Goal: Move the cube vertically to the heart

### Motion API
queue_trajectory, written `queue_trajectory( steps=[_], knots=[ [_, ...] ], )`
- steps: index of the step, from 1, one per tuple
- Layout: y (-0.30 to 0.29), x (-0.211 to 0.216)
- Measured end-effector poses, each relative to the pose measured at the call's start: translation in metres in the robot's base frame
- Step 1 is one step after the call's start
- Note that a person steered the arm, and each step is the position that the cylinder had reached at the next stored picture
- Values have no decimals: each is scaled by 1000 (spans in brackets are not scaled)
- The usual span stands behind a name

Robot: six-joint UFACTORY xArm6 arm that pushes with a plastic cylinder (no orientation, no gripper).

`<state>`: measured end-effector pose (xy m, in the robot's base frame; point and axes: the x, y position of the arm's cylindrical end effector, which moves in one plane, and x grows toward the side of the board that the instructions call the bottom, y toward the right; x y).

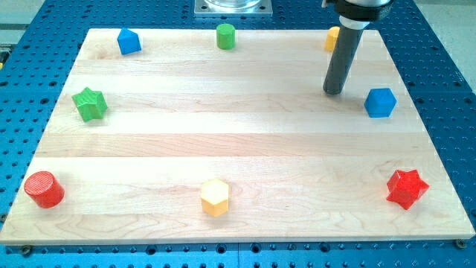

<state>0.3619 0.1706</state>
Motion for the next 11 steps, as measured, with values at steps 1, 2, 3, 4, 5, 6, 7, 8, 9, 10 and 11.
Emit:
queue_trajectory(
  steps=[1, 2, 3, 4, 5, 6, 7, 8, 9, 10, 11],
  knots=[
    [0, -11],
    [5, -34],
    [37, -34],
    [102, -33],
    [136, -3],
    [129, 37],
    [117, 35],
    [115, 28],
    [60, 41],
    [24, 45],
    [-5, 52]
  ],
)
